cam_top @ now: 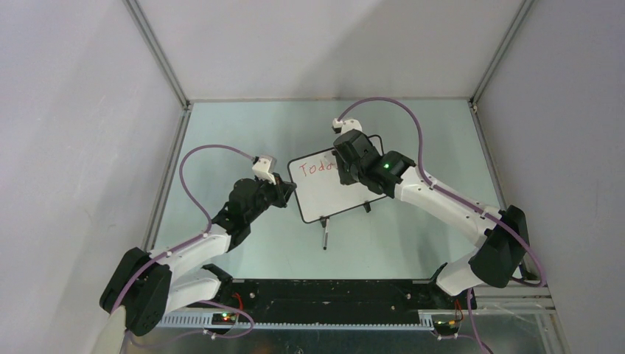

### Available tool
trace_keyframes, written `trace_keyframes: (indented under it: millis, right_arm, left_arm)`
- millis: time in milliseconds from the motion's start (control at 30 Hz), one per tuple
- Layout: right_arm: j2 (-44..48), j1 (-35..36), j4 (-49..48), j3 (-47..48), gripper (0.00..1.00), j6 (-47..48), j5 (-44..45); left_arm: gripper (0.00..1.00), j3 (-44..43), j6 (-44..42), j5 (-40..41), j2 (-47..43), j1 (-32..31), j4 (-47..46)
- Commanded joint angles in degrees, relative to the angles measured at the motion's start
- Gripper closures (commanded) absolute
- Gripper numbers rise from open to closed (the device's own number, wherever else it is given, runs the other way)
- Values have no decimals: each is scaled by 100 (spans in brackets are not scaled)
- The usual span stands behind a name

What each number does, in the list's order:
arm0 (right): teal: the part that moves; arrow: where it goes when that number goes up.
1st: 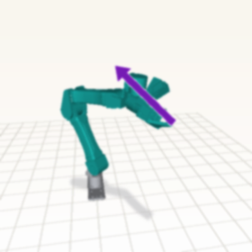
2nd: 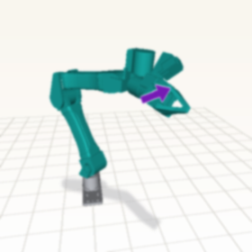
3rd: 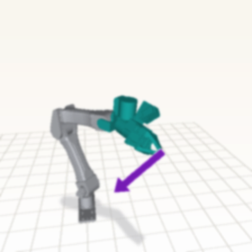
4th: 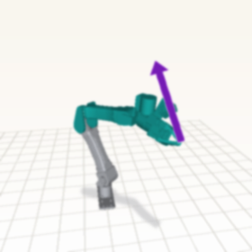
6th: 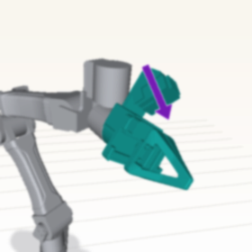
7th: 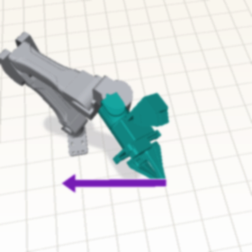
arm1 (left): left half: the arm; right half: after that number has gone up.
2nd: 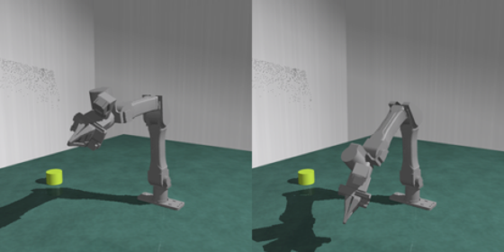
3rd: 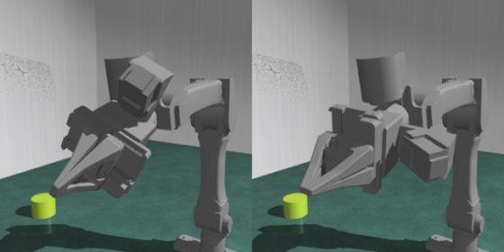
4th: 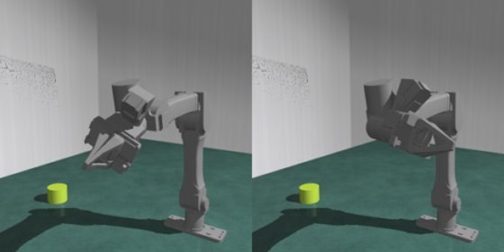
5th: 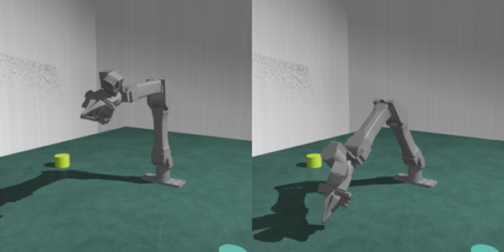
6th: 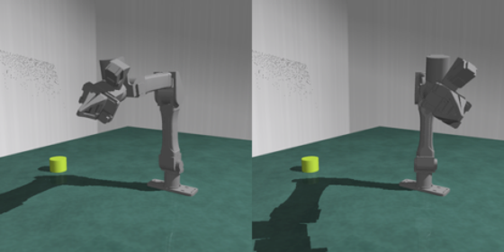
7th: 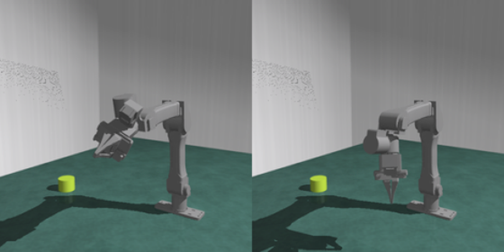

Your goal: Write a sentence on the whiteboard

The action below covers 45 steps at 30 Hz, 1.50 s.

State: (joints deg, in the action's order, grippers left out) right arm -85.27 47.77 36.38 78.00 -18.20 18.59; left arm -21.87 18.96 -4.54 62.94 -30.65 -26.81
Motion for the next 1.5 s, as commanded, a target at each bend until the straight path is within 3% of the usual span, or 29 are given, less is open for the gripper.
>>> trace_keyframes:
  millis: [0,633,933,1200,1467]
  right_arm:
    - [142,-22,53,-21,100,-66,48]
    - [223,-61,174,-69,100,-70,117]
    - [884,-82,-142,-68,100,26,-552]
    - [946,-255,-129,-91,100,-98,-153]
    - [1667,-580,-1372,-1036,100,325,-1307]
  left_arm:
    - [100,-124,-244,62,-105,-82,-97]
    - [100,-116,-244,73,-124,-90,-104]
    - [100,-116,-244,80,-115,-90,-103]
    - [100,-109,-240,80,-124,-90,-110]
    - [100,-107,-245,100,-116,-89,-93]
